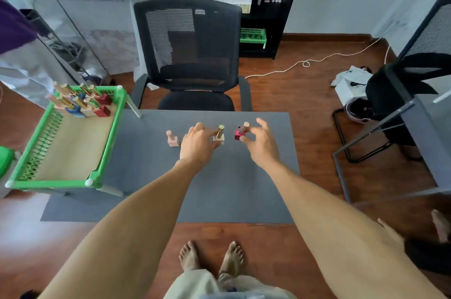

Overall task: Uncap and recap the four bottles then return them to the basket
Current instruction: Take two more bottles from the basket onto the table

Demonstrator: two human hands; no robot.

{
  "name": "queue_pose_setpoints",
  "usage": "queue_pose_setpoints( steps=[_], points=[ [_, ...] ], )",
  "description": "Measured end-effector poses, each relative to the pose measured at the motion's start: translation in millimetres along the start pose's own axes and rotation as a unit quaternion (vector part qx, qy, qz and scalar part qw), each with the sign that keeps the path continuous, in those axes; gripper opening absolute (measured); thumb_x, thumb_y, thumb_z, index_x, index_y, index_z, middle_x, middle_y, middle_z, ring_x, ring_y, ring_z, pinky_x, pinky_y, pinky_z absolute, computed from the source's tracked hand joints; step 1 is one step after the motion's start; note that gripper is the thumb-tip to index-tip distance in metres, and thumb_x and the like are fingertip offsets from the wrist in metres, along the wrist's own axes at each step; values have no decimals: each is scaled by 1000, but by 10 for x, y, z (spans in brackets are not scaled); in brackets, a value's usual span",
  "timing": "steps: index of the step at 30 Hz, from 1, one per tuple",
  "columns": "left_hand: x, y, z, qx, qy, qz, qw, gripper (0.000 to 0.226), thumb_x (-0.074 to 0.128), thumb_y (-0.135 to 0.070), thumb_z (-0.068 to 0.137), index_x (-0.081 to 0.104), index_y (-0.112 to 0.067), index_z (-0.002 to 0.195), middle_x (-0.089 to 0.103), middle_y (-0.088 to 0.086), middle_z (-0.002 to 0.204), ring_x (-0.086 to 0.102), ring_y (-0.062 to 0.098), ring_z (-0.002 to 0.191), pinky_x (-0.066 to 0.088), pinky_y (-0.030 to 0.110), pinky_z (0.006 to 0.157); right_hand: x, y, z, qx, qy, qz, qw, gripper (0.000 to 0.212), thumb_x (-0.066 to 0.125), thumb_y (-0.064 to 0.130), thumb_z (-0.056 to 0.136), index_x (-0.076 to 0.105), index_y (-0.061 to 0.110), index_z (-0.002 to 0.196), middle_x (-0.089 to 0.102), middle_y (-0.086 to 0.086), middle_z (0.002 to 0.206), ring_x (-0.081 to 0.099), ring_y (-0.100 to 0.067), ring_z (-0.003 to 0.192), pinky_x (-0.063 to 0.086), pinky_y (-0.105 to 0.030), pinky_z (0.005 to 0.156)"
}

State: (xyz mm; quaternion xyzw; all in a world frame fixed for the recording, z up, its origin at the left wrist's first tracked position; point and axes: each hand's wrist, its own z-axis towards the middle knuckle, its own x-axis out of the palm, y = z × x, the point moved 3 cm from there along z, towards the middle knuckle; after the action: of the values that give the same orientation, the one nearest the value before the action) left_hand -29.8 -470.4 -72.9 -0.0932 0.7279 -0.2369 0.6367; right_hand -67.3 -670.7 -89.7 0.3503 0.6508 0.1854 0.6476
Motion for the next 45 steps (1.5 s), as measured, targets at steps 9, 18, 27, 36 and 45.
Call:
queue_pose_setpoints(
  steps=[9, 18, 27, 36, 45],
  points=[
    [646, 89, 42, -3, 52, -37, 998, 28, 72, -27, 91, 72, -27, 119, 57, 4, 136, 51, 32, 123, 39, 35, 94, 293, -543, 97, 29, 56, 9, 998, 26, 71, 33, 98, 76, 23, 122, 33, -7, 167, 48, -25, 143, 41, -36, 107],
    [851, 244, 317, 31, 22, -33, 999, 22, 71, -25, 93, 75, -17, 113, 39, 11, 156, 24, 32, 150, 26, 45, 118, 447, -740, 263, 13, 52, -12, 998, 26, 74, 34, 96, 79, 18, 116, 32, -11, 168, 47, -33, 143, 37, -45, 117],
    [896, 279, 369, 25, 24, -31, 999, 27, 68, -23, 95, 70, -17, 121, 36, 10, 159, 19, 31, 152, 25, 46, 119, 456, -689, 327, 14, 25, -70, 997, 25, 75, 35, 95, 80, 18, 113, 35, -12, 167, 56, -40, 119, 31, -42, 111],
    [892, 299, 178, -17, 51, -3, 999, 76, 60, -48, 96, 25, -17, 156, 18, 3, 167, 6, 22, 155, 10, 35, 124, 492, -768, 145, 43, 36, -80, 995, 95, 67, 67, 86, 28, 26, 163, 16, -3, 174, 19, -18, 159, 7, -48, 128],
    [664, 327, -382, -40, 59, 45, 996, 87, 44, -64, 93, 14, -17, 159, 12, 4, 168, 3, 19, 155, 7, 40, 125, 542, -684, -390, 95, 79, -121, 985, 103, 56, 73, 89, 11, 22, 166, 3, -3, 176, 0, -15, 162, -1, -50, 128]
  ],
)
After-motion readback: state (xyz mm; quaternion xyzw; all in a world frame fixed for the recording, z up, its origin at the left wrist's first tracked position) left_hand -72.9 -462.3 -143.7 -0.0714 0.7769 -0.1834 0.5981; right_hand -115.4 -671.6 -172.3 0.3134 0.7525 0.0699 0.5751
